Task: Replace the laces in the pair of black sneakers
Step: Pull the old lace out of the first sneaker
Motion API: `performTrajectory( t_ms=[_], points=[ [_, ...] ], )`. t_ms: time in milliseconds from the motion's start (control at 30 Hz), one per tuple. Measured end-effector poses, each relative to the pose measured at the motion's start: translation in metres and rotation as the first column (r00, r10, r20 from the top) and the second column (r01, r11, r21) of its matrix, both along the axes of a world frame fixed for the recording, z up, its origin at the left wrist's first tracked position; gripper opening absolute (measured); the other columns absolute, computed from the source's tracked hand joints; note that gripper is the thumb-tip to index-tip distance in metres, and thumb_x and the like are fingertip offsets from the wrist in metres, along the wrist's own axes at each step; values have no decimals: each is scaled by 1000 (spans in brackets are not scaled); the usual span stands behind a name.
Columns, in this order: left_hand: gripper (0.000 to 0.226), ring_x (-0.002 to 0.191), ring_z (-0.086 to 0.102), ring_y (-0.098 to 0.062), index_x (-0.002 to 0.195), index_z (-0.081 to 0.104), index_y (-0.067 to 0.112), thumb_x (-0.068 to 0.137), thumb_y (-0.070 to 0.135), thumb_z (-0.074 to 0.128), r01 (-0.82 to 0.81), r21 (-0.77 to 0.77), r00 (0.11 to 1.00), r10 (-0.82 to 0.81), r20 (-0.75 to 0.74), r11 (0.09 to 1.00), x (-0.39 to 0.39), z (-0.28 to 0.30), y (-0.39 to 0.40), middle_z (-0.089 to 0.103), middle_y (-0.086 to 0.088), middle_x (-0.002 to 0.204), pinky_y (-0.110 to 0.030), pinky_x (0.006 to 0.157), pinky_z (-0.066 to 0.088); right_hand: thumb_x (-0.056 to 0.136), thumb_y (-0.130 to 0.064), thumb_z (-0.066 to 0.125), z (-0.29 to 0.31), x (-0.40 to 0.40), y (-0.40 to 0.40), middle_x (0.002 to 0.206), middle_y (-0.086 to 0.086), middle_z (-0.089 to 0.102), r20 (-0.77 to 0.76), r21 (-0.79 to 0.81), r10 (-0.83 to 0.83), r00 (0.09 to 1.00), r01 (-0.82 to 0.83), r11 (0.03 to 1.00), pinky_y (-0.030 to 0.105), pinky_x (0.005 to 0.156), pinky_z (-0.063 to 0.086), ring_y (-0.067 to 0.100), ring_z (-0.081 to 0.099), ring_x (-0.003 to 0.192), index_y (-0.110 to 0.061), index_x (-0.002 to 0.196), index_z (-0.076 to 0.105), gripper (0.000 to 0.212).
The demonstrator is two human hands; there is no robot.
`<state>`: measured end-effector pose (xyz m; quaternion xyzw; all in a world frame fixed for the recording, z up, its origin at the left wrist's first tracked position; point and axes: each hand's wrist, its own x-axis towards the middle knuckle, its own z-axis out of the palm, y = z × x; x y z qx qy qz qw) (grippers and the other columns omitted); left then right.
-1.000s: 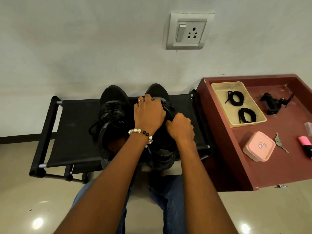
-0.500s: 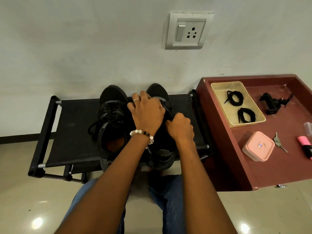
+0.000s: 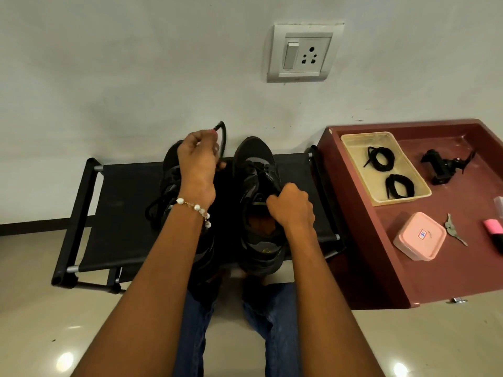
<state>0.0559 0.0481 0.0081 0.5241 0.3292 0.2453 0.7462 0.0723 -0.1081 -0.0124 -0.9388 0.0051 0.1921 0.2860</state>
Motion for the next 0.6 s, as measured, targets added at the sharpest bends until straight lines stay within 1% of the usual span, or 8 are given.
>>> performTrajectory(
  t_ms=[100, 167, 233, 333, 400, 467, 533, 600],
  points=[
    [9, 64, 57, -9, 86, 67, 13, 90, 20, 62, 125, 398, 963, -14, -271, 909, -1, -12, 0, 63, 2, 75, -25, 64, 48, 92, -27, 54, -1, 1, 1, 107, 11, 56, 1, -3, -3, 1000, 3, 1000, 36, 69, 39, 30, 53, 88, -9, 111, 53, 27],
    [17, 70, 63, -19, 84, 70, 7, 91, 19, 61, 300, 578, 890, -4, -456, 759, -2, -21, -1, 68, -7, 79, -29, 66, 51, 92, -26, 54, -3, 2, -1, 100, 8, 52, -1, -15, -4, 1000, 4, 1000, 36, 68, 39, 27, 49, 83, -9, 110, 53, 26],
    [20, 82, 64, -31, 86, 71, 3, 90, 18, 59, 437, 673, 813, 57, -579, 597, -4, -26, -5, 68, -17, 86, -38, 79, 53, 92, -25, 54, -5, 4, -1, 98, 8, 51, 15, -9, 9, 1000, -9, 1000, 36, 68, 41, 29, 51, 85, -8, 110, 52, 26],
    [24, 111, 53, -35, 106, 69, 9, 91, 22, 57, 506, 727, 779, 116, -616, 464, -6, -24, -12, 57, -17, 119, -42, 97, 42, 90, -27, 61, -9, 8, 3, 117, 13, 55, 185, 83, 71, 980, -88, 993, 42, 81, 49, 34, 54, 108, -11, 125, 52, 40],
    [26, 108, 55, -32, 109, 70, 13, 90, 25, 58, 533, 757, 809, 34, -587, 378, -9, -20, -17, 57, -13, 119, -42, 96, 47, 90, -25, 64, -8, 12, 6, 128, 13, 50, 347, 111, 122, 930, -170, 979, 48, 93, 47, 32, 46, 120, -16, 135, 50, 49],
    [24, 99, 58, -29, 105, 71, 15, 89, 28, 58, 579, 771, 806, -43, -590, 264, -14, -15, -22, 60, -10, 110, -42, 86, 51, 90, -15, 62, -6, 14, 10, 129, 10, 51, 441, 117, 190, 877, -266, 957, 49, 95, 45, 30, 44, 120, -20, 136, 52, 47],
    [23, 94, 58, -29, 102, 66, 10, 91, 27, 55, 691, 704, 722, -105, -684, 163, -21, -10, -30, 58, -9, 102, -37, 76, 49, 90, -7, 56, -7, 15, 13, 125, 8, 53, 459, 58, 274, 845, -336, 940, 49, 91, 46, 29, 44, 115, -20, 132, 57, 44],
    [26, 94, 56, -30, 110, 57, 7, 92, 26, 55, 803, 583, 596, -127, -793, 126, -27, -9, -36, 54, -10, 106, -34, 73, 44, 92, -7, 51, -9, 15, 15, 124, 8, 52, 440, -38, 334, 834, -354, 934, 50, 88, 48, 29, 43, 112, -16, 127, 62, 38]
  ],
)
